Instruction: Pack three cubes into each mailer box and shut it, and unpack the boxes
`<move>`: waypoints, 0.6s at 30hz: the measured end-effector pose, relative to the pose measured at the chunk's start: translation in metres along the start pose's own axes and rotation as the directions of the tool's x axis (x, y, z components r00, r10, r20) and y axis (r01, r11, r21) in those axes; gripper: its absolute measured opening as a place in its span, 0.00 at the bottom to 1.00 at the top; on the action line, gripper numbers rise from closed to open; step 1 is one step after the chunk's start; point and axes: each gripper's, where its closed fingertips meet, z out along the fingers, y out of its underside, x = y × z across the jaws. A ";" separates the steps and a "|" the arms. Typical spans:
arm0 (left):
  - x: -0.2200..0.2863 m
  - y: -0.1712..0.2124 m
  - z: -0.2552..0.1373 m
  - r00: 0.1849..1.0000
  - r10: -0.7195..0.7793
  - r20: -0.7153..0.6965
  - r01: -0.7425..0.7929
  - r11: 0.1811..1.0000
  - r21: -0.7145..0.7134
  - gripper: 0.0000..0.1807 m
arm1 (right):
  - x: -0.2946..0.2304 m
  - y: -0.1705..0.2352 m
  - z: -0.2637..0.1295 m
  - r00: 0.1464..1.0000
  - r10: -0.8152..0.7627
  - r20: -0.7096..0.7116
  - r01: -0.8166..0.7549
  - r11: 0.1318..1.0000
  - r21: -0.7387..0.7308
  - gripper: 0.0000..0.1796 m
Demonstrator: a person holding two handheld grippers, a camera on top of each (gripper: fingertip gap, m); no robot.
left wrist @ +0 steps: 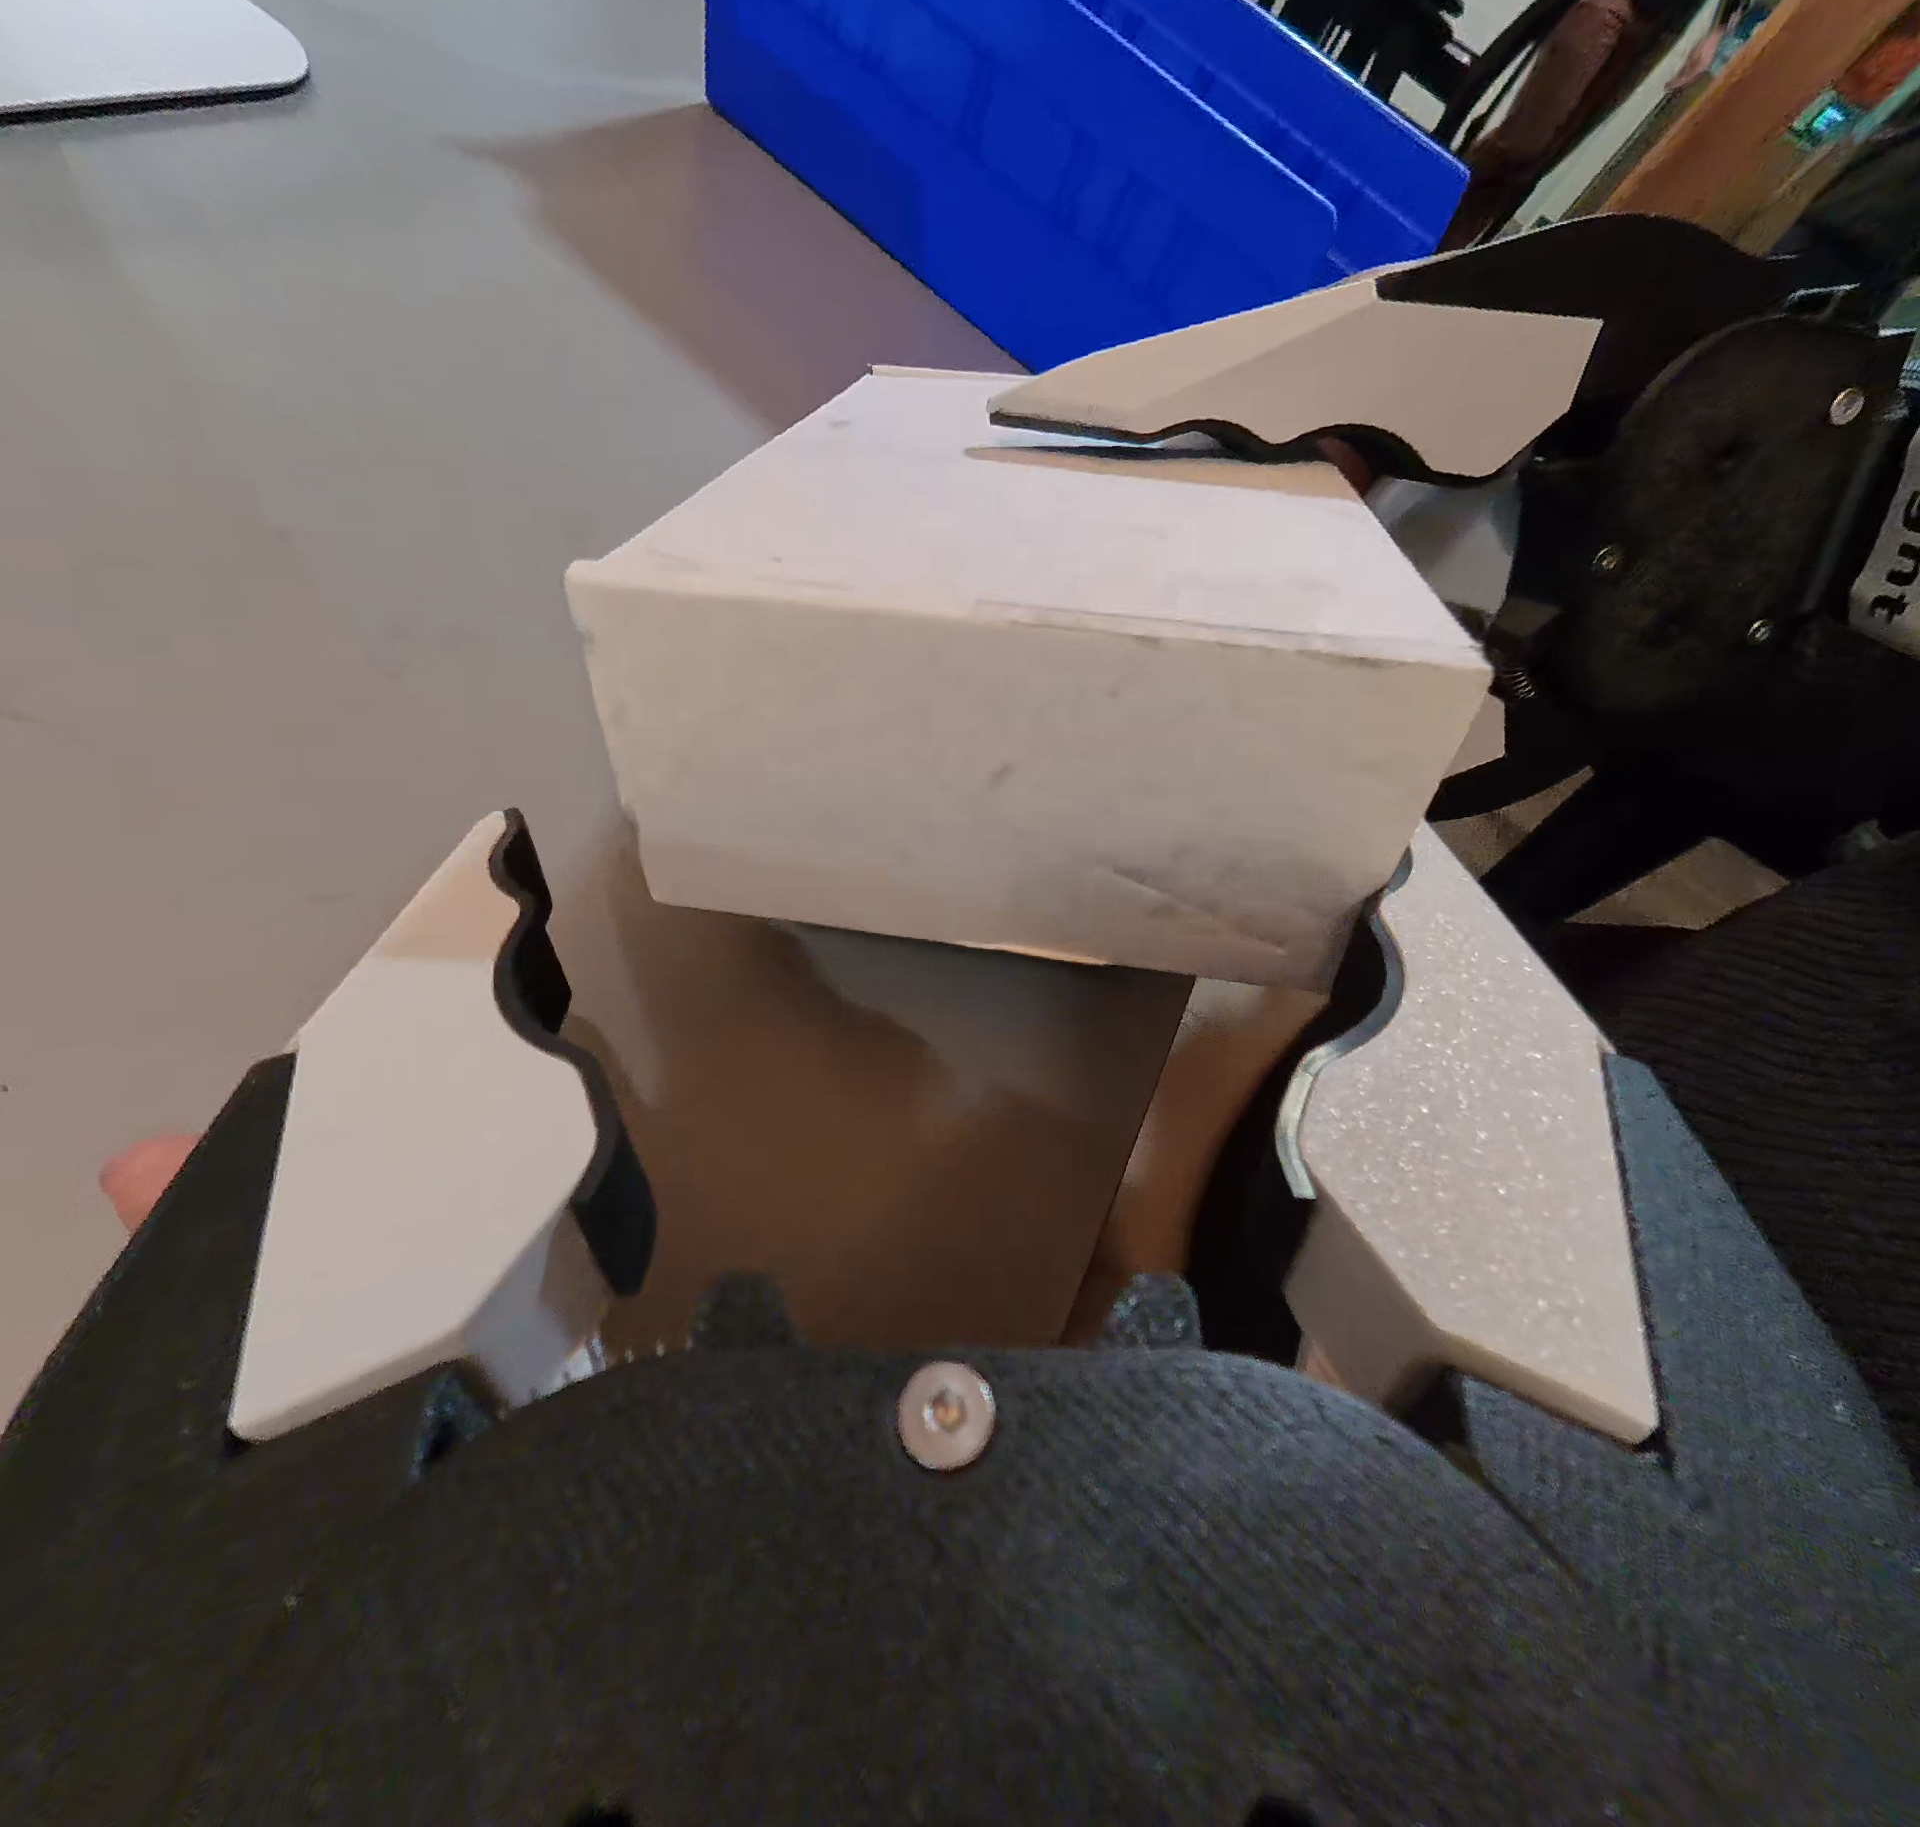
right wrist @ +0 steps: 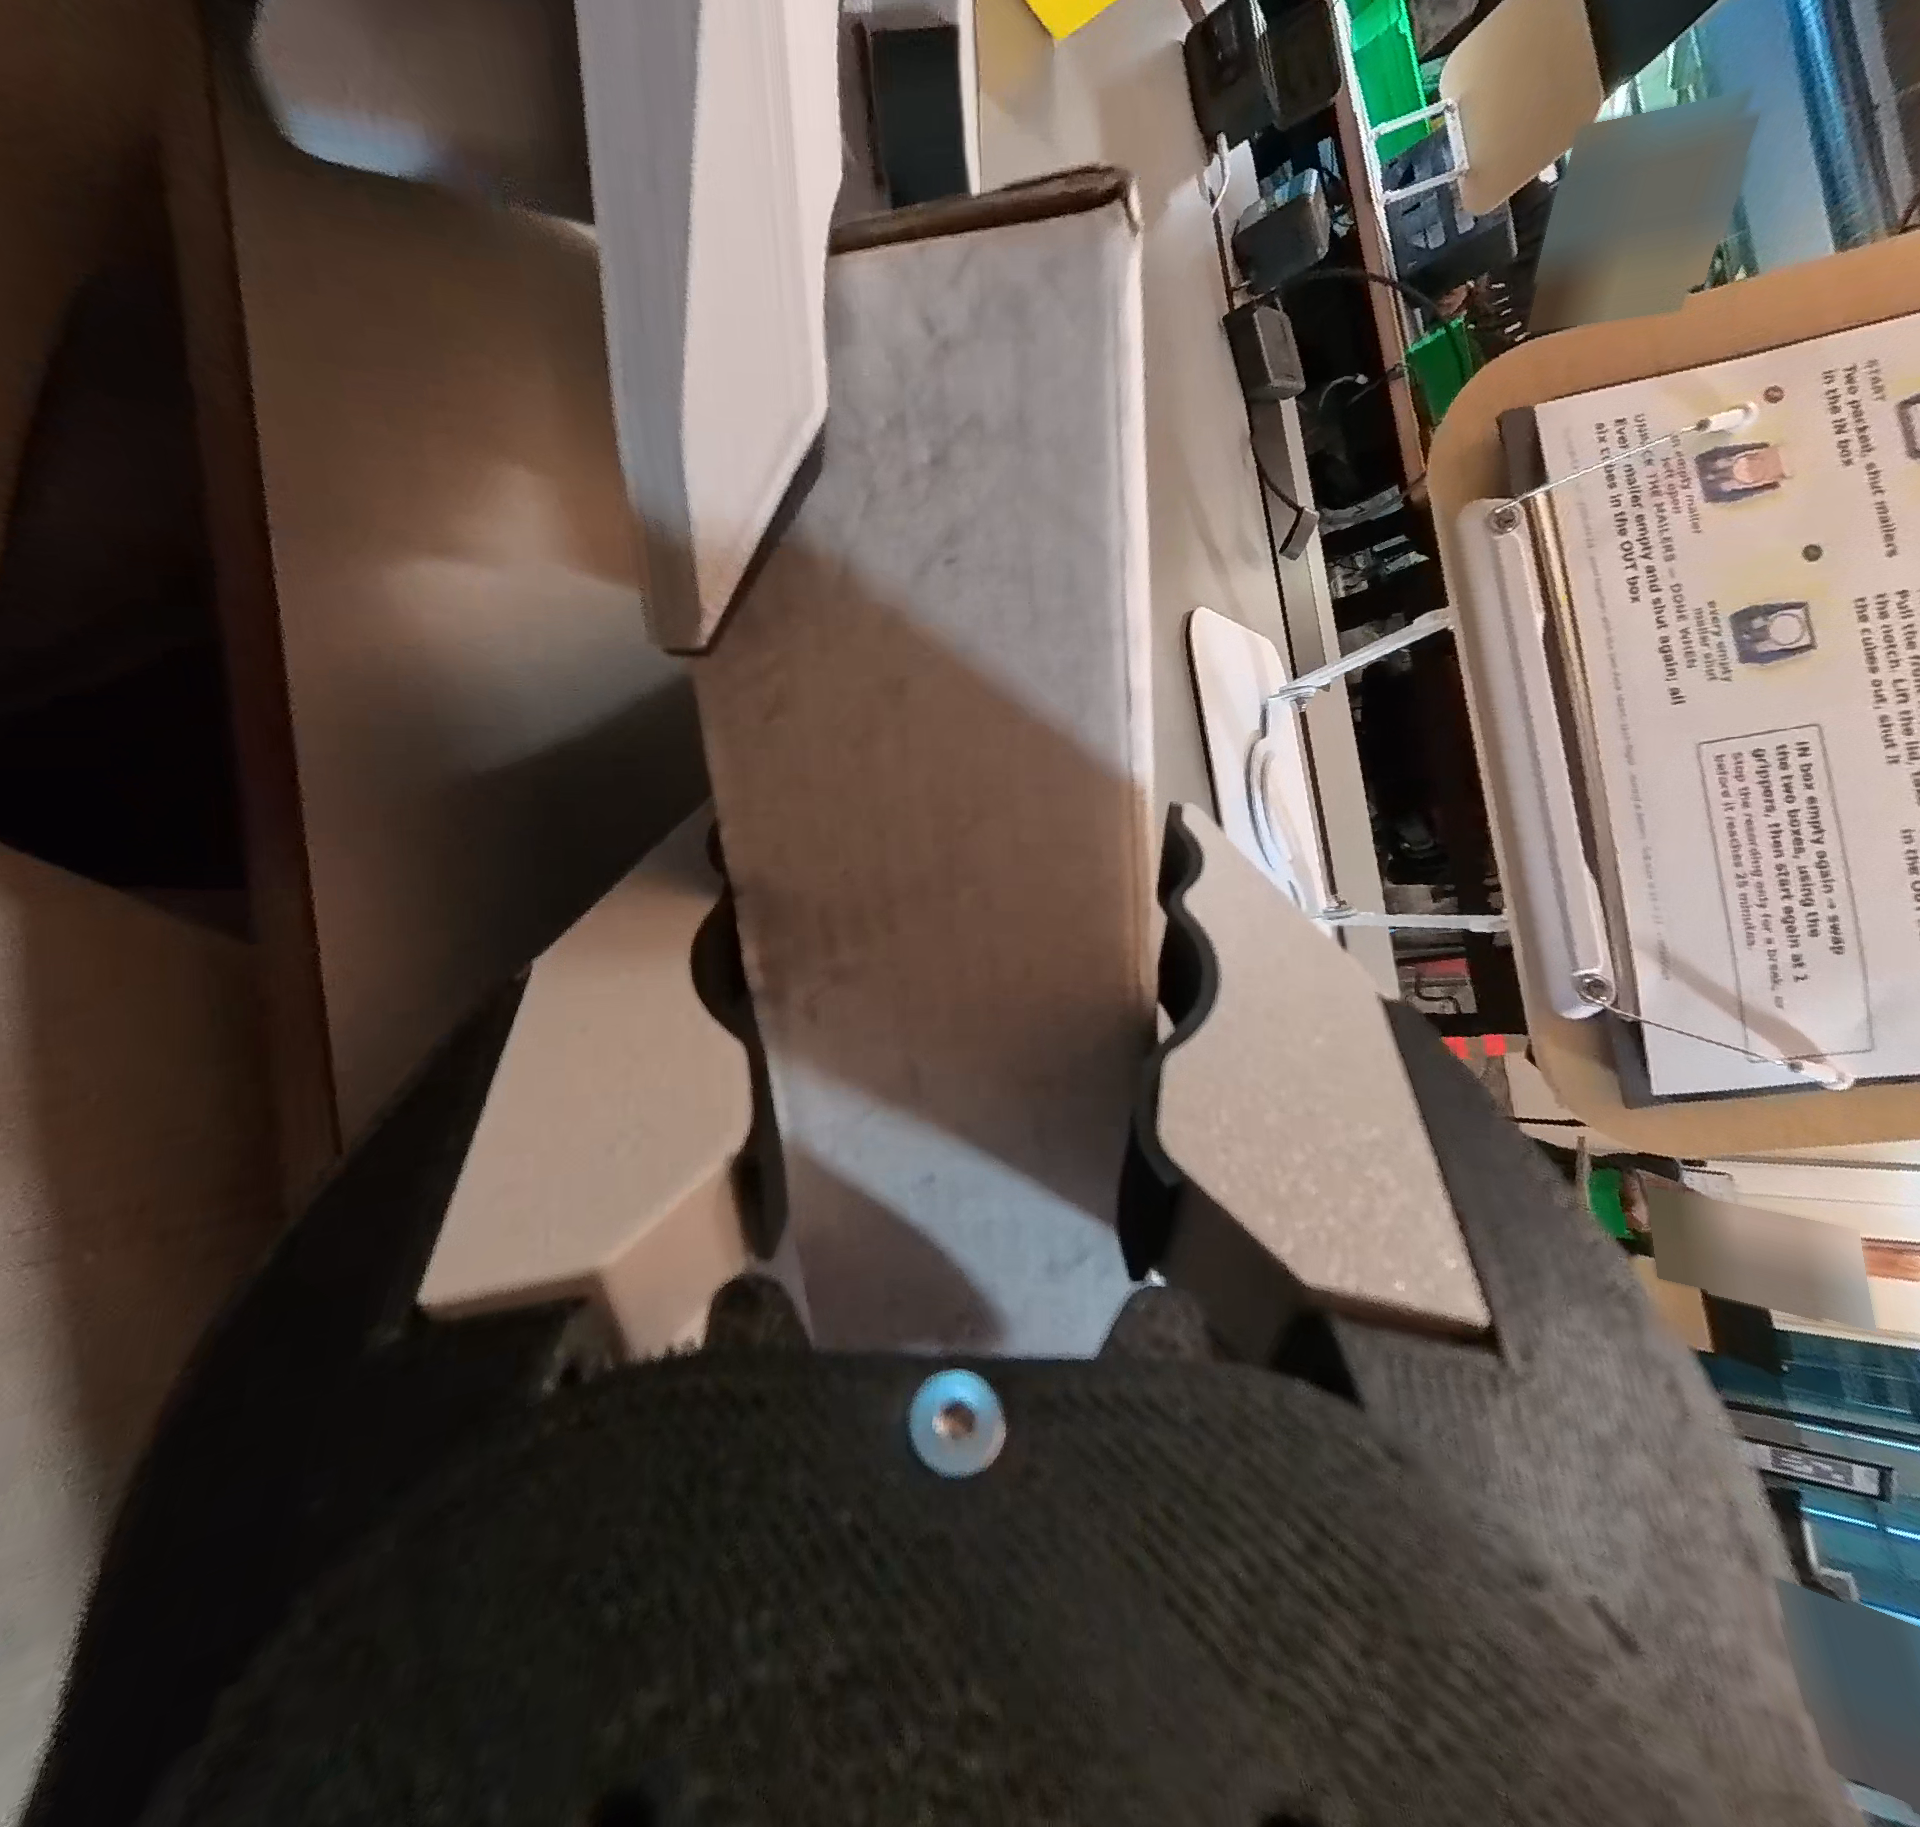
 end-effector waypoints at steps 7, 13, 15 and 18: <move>0.004 0.001 -0.002 0.999 -0.006 -0.043 0.006 1.000 0.000 0.72 | -0.001 -0.001 0.003 1.000 -0.010 -0.012 0.010 1.000 -0.014 0.44; 0.000 0.000 -0.004 1.000 0.019 -0.018 -0.019 1.000 0.002 0.71 | 0.000 -0.002 0.005 1.000 0.002 -0.011 -0.002 1.000 0.002 0.44; -0.001 -0.003 -0.004 0.999 0.036 -0.004 -0.036 0.999 0.009 0.71 | 0.001 -0.001 0.006 1.000 0.009 -0.016 -0.009 1.000 0.000 0.44; -0.004 -0.006 -0.005 0.997 0.064 0.033 -0.064 0.998 0.009 0.70 | 0.003 0.002 0.007 1.000 0.008 -0.028 -0.008 1.000 -0.008 0.44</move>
